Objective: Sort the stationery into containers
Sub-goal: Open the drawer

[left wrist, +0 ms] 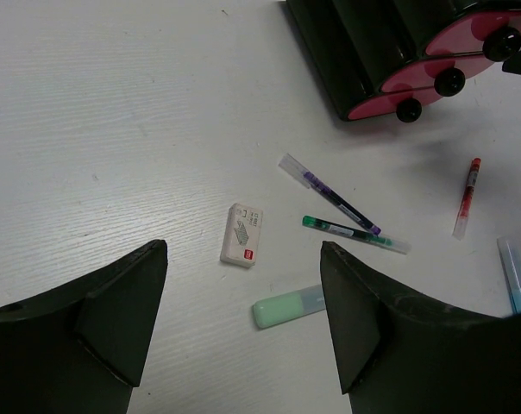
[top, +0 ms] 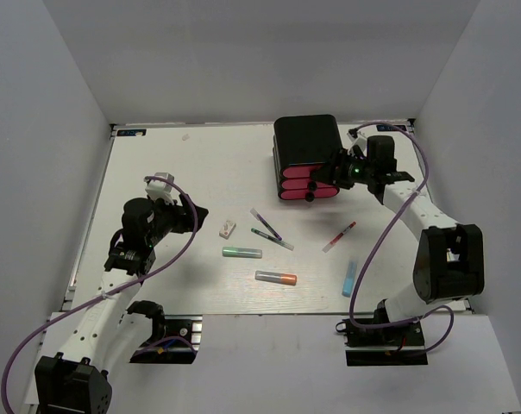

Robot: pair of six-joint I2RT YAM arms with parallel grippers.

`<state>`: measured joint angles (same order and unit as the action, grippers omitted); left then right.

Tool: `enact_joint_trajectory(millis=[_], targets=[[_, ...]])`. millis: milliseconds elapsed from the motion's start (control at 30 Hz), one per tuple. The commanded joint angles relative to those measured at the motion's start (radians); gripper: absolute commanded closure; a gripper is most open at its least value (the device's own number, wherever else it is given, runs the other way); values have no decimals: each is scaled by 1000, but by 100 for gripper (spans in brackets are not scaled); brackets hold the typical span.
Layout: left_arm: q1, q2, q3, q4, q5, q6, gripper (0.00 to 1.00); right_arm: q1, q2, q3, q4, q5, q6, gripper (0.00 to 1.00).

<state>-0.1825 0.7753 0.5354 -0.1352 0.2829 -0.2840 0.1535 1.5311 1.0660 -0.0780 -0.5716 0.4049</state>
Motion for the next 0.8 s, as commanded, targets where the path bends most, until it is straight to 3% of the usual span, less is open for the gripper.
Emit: enact_joint_trajectory(millis=[0,433,767], targets=[[3,-5,12,-1,18,14,19,18,26,45,23,41,83,40],[3,4,12,-1,18,14,19,47,-8,-51,192,141,186,41],[3,4,12,-1,18,14,20,60,-31,-109,251,199,196,63]])
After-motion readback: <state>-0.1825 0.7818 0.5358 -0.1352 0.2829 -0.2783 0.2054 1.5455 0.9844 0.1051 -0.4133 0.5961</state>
